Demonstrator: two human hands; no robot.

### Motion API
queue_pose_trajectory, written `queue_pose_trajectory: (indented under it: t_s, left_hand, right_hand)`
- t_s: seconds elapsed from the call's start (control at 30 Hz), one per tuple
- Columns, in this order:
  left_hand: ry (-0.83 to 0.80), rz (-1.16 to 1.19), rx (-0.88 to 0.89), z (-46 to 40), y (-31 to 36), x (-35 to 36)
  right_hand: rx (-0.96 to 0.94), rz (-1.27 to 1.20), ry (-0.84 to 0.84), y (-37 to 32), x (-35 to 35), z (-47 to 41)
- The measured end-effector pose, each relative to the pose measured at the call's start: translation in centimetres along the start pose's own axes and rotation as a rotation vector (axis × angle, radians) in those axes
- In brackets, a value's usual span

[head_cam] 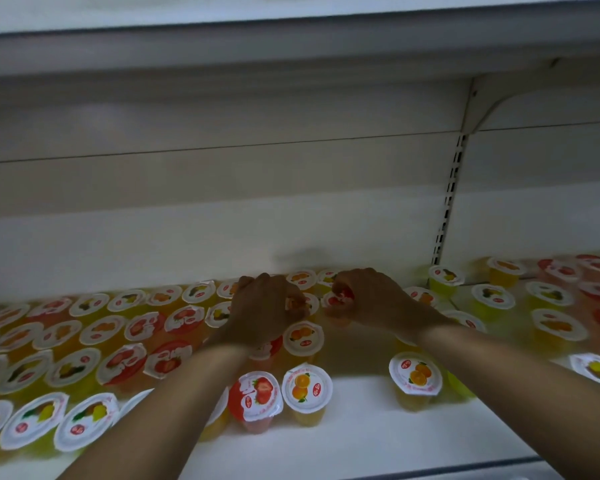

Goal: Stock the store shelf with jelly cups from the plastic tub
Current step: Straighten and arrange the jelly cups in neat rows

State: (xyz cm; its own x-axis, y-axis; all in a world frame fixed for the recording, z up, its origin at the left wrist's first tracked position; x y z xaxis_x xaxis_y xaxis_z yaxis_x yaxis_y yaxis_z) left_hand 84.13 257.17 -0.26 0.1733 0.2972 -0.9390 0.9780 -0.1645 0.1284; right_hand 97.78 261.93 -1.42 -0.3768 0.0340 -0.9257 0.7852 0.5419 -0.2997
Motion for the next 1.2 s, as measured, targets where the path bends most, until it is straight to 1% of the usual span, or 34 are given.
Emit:
queue_pose_trajectory:
  t_s: [0.2, 0.3, 0.33, 0.43, 0.47, 0.5, 0.6, 0.63, 0.7, 0.8, 0.9, 1.03, 1.2]
  left_hand:
    - [0.001, -0.016, -0.012, 0.2, 0.3, -0.2]
    - [-0.005, -0.011, -0.030, 0.6, 0.4, -0.4]
    - [-0.001, 0.000, -0.039, 0.8, 0.5, -0.6]
    - [0.018, 0.019, -0.058, 1.7, 0.4, -1.2]
    - [0.018, 0.025, -0.064, 2.1, 0.3, -1.3]
    - [0.016, 0.029, -0.069, 2.6, 0.1, -1.3]
    - [-0.011, 0.023, -0.083, 3.8, -0.3, -1.1]
    - [-0.025, 0.019, -0.088, 4.2, -0.3, -1.1]
    - [-0.050, 0.027, -0.090, 4.5, 0.1, -1.0]
    - [-0.073, 0.017, -0.073, 4.7, 0.8, -1.0]
    - [-0.085, 0.014, -0.077, 4.6, 0.9, -1.0]
    - [-0.097, -0.003, -0.074, 4.6, 1.0, -0.9]
    - [-0.101, 0.017, -0.082, 4.5, 1.3, -1.0]
  right_hand:
    - [-0.036, 0.020, 0.023, -0.3, 0.1, 0.3]
    - [-0.013, 0.101, 0.019, 0.1, -0.3, 0.5]
    - [0.001, 0.096, 0.038, 0.3, -1.1, 0.6]
    - [0.009, -0.024, 0.127, 1.5, -5.7, 1.6]
    - [0.007, -0.037, 0.104, 2.1, -6.9, 2.0]
    - [0.015, -0.036, 0.040, 2.7, -7.5, 2.6]
    - [0.095, 0.081, -0.209, 4.4, -6.9, 5.1]
    - [0.139, 0.126, -0.260, 4.8, -6.4, 5.9]
    - [0.219, 0.197, -0.292, 5.1, -5.8, 7.0]
    - [0.248, 0.325, -0.256, 4.5, -5.3, 7.5]
    - [0.263, 0.357, -0.217, 3.6, -5.1, 7.4]
    - [0.286, 0.264, -0.175, 2.4, -4.6, 7.1]
    - [0.258, 0.082, -0.149, 0.1, -2.7, 6.5]
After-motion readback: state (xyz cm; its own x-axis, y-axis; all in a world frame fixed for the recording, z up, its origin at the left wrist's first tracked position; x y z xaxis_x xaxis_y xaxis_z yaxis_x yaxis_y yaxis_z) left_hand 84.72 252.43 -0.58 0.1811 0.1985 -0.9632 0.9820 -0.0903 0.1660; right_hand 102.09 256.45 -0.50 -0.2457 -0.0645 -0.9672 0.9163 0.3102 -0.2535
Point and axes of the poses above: each hand's wrist, its own z-axis away from the middle knuckle, its own x-axis out of the palm, y = z × x, the point moved 9 cm from there along -z, towards the middle knuckle, and after that the axes turned 2 degrees about y, right-handed, at the moved point
